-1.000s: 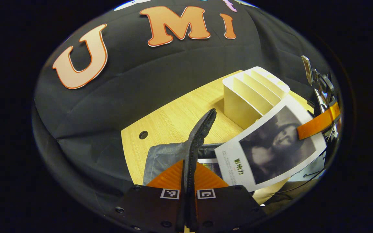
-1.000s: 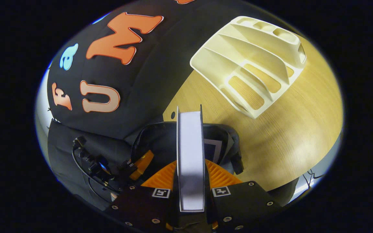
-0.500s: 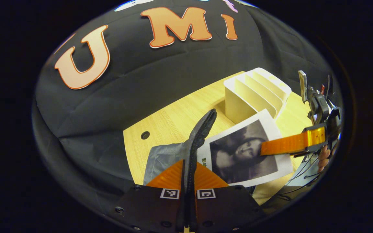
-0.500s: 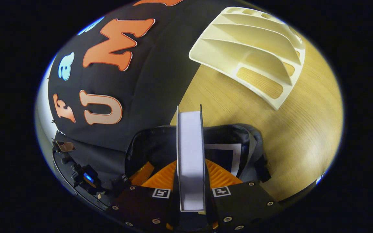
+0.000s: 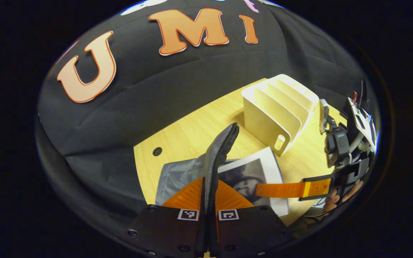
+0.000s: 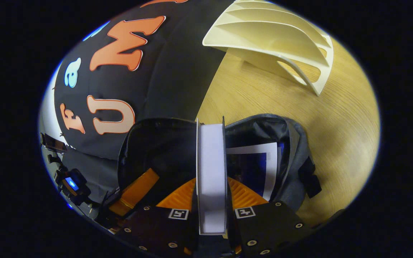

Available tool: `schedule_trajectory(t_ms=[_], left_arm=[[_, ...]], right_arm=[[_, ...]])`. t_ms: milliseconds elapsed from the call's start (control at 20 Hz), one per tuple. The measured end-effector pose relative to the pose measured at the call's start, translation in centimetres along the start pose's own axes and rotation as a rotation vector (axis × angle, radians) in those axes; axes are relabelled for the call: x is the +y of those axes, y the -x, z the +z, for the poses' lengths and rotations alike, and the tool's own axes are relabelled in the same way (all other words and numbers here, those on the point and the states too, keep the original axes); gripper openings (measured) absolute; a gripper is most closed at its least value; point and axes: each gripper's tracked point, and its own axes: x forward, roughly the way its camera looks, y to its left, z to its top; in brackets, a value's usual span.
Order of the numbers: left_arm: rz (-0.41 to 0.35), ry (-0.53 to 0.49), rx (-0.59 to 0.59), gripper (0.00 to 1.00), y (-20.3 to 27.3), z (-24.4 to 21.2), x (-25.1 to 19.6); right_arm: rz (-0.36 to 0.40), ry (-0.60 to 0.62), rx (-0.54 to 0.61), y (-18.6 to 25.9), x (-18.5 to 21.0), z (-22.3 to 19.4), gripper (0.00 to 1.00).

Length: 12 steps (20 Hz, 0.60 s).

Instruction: Open the schoolbag, grab two books from the bookshelf and put them into the schoolbag.

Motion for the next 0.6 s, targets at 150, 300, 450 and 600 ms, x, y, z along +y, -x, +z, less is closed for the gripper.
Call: schedule_trajectory(t_ms=[150,300,450,600], left_arm=[[-0.017,0.014,-0.001,0.06,0.2,-0.2,-1.3],[-0.017,0.041,-0.003,0.06,-0.6,-0.5,-1.7],[0.016,0.078,-0.004,0.06,-0.8,-0.9,-1.8],[0.050,0.108,-0.011,0.13,-0.9,-1.8,-2.6]], right_arm=[[-0.031,0.028,0.049,-1.6,-0.8,-0.9,0.46],[-0.115,0.075,0.115,-2.4,-2.5,-1.7,0.47],[-0.212,0.170,0.181,-1.3,-3.9,-1.4,0.59],[-0.252,0.300,0.183,0.4,-5.0,0.0,0.85]])
